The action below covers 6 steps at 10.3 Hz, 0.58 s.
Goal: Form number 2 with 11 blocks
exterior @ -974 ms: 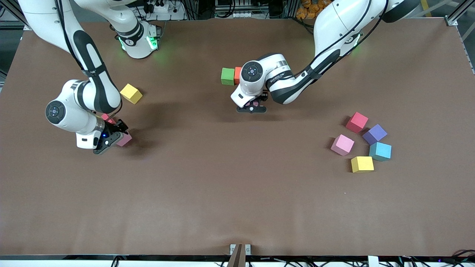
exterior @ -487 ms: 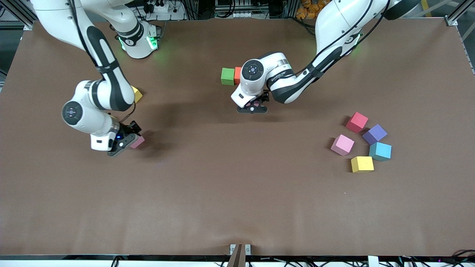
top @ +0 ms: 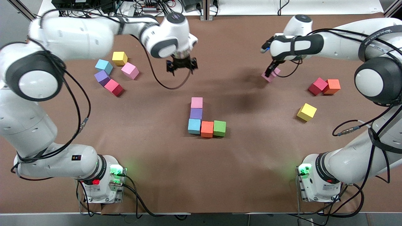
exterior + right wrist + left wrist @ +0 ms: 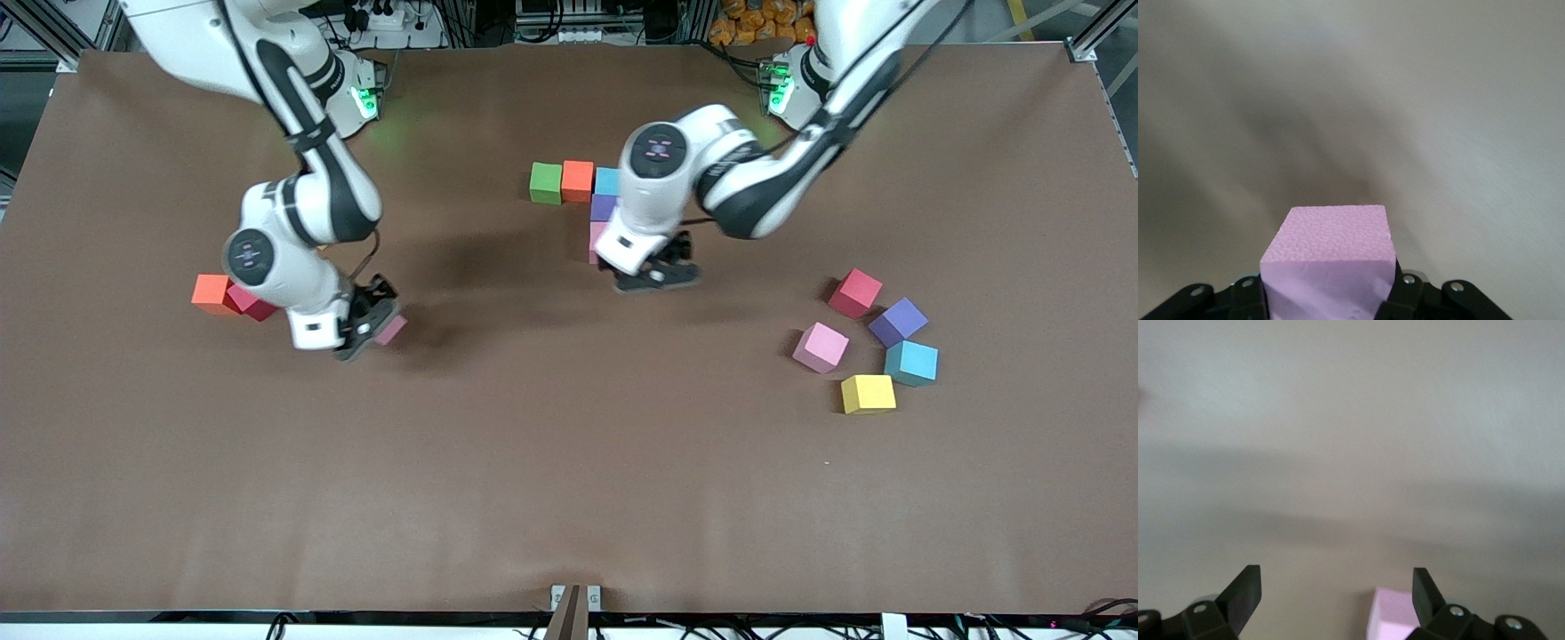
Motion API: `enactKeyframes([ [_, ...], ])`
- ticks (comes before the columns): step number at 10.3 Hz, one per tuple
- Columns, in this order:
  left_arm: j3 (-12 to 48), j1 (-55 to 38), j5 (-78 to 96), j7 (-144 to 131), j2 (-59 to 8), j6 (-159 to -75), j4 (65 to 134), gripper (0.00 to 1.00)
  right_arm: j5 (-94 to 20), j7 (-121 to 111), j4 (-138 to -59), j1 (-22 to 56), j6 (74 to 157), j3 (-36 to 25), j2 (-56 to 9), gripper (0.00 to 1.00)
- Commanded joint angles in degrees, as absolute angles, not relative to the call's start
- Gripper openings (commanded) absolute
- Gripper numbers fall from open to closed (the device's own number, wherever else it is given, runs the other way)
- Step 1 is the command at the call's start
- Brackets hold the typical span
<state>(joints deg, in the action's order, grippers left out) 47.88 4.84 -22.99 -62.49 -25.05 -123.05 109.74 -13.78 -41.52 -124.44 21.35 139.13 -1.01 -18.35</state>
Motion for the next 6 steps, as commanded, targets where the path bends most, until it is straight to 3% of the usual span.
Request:
enactKeyframes([
  [1, 52.38, 17.97, -21.53, -51.91, -23.99, -119.28, 110.22, 1.00, -14.59, -41.75, -125.07, 28.09, 141.14, -0.35, -17.40, 0.21],
  [6, 50.38, 29.61, -22.67, -31.60, -26.09, -117.60, 108.81, 1.00, -13.54, -41.22, -124.28, 39.44, 144.05, -0.53, -18.54, 0.18],
])
